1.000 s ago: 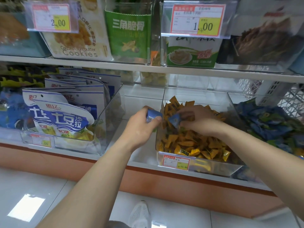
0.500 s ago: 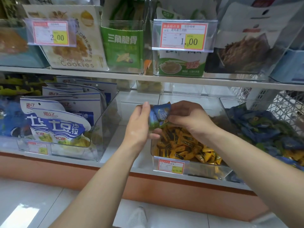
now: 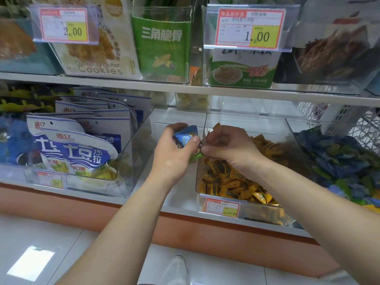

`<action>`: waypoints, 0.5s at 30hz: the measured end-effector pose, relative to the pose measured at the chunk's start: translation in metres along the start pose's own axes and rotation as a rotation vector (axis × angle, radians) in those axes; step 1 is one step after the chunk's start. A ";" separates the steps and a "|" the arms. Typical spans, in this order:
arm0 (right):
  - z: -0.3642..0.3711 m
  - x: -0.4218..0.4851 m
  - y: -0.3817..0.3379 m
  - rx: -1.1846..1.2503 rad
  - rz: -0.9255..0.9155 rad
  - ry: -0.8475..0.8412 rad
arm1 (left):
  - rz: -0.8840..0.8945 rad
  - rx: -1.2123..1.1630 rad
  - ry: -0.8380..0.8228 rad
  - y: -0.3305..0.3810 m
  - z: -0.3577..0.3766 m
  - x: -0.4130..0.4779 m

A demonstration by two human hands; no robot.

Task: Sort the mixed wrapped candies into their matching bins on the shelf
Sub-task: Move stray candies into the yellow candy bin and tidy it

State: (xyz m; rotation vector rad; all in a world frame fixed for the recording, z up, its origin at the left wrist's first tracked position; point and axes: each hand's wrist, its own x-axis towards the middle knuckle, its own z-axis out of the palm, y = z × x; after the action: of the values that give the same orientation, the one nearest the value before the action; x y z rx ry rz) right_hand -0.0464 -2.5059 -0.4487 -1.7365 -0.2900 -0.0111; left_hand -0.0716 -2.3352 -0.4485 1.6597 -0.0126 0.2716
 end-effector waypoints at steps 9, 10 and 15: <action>-0.023 0.032 0.061 -1.075 0.130 -0.386 | -0.047 0.147 -0.010 -0.011 -0.014 0.004; -0.024 0.034 0.063 -1.122 0.145 -0.386 | -0.044 0.159 -0.021 -0.011 -0.013 0.004; -0.024 0.043 0.066 -1.175 0.220 -0.488 | -0.052 0.194 -0.061 -0.013 -0.014 0.004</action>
State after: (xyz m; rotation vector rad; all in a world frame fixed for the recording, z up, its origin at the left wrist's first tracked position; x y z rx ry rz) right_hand 0.0116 -2.5314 -0.5007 -2.9295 -0.5003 0.4973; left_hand -0.0678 -2.3189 -0.4594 1.8576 0.0107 0.1871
